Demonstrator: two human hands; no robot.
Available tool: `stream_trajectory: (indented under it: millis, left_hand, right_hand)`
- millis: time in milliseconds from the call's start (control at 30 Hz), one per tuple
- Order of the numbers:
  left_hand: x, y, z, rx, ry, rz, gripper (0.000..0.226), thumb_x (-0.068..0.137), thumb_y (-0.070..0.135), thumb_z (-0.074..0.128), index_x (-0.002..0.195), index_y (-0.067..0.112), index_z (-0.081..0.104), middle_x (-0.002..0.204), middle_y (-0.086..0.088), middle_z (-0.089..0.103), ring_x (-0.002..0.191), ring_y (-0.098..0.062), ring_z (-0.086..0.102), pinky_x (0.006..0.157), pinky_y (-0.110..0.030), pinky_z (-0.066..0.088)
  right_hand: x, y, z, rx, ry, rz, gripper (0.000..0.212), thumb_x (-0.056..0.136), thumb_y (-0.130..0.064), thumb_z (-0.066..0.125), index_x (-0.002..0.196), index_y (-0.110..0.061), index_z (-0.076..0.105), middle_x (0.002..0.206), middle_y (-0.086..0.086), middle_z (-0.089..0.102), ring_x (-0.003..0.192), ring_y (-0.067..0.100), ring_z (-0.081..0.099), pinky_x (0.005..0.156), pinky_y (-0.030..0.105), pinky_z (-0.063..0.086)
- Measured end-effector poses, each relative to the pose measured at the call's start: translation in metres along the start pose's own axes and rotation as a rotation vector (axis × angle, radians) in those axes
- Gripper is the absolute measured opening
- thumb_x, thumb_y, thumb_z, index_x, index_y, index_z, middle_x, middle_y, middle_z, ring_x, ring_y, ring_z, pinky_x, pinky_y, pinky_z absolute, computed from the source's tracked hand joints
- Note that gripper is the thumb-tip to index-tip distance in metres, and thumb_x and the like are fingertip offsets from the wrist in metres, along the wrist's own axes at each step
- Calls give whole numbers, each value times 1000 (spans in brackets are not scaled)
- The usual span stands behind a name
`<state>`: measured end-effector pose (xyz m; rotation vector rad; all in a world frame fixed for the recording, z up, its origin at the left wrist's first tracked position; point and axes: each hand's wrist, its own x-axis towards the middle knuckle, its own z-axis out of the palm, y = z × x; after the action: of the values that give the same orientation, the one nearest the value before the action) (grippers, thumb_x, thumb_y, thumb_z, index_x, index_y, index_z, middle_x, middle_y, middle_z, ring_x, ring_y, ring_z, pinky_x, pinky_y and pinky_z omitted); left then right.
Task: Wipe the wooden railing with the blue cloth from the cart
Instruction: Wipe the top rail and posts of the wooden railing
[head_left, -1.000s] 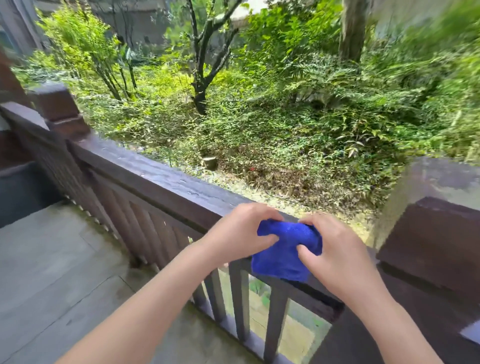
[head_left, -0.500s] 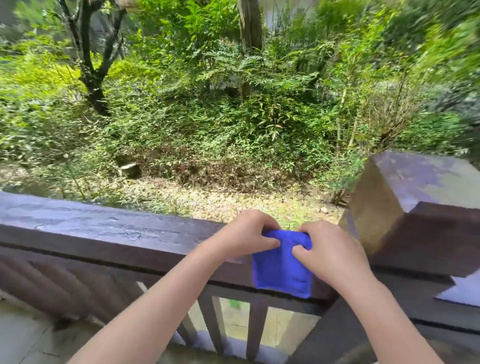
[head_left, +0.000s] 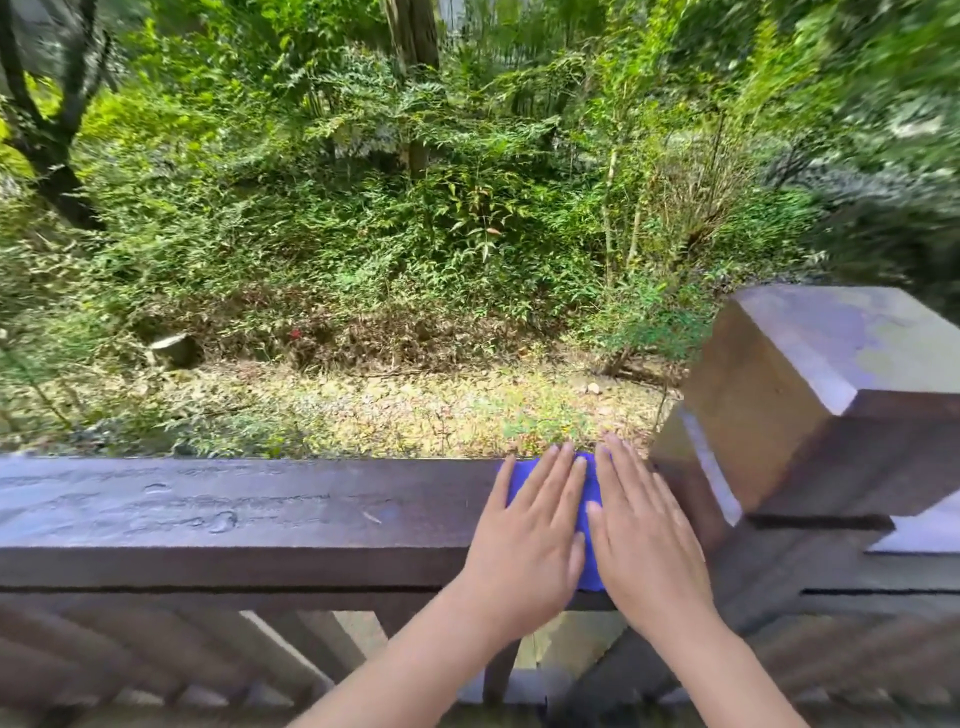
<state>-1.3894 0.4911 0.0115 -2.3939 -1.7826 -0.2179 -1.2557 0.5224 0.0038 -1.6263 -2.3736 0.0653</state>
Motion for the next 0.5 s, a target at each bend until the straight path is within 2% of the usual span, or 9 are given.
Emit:
stream_trajectory:
  millis: [67,167,200,267,367,433,500]
  left_hand:
    - [1,-7,2,-4,-2,2,56,86,36,29,135,13,44,142,0,46,133,-13,40,102,-43,45]
    - [-2,-24,3,-27,-17,-21,56,86,34,28,136,13,43,144,0,45,133,-12,40,103,-42,44]
    - [-5,-34,2,-30,-32,-52,56,87,34,27,137,13,41,144,-1,44,133,-12,39,104,-42,42]
    - [-16,-57,1,-11,-55,-100,57,88,33,22,141,13,33,150,-1,35,137,-14,32,110,-44,33]
    - [-43,-96,0,-65,-81,-179,63,87,36,6,146,17,9,156,3,6,144,-13,7,118,-41,5]
    - [-62,-110,-1,-74,-63,-218,63,86,39,4,146,19,8,155,4,6,144,-12,4,119,-34,2]
    - [-71,-110,-4,-101,-62,-239,64,87,43,8,146,20,12,155,5,10,144,-10,5,118,-33,3]
  right_hand:
    - [1,-4,4,6,-21,28,57,95,-38,10,143,-15,-10,157,2,-6,142,11,-7,117,31,5]
    - [7,-21,5,-20,-32,60,65,87,-46,-9,144,-15,-7,154,5,-12,144,17,-6,118,33,4]
    - [12,-32,6,2,-43,61,67,86,-47,-9,145,-15,-5,153,5,-14,145,19,-5,118,34,4]
    - [23,-58,12,60,-63,30,60,93,-42,6,145,-15,-6,154,7,-15,145,21,-7,118,36,1]
    - [39,-101,20,126,-112,-71,60,97,-36,20,145,-13,-8,156,10,-16,145,22,-11,119,38,-2]
    - [39,-119,22,149,-149,-169,61,97,-37,22,145,-13,-7,156,10,-16,144,21,-12,119,39,-3]
    - [29,-114,22,202,-153,-228,60,96,-38,22,145,-17,-5,157,5,-11,145,17,-10,119,37,-3]
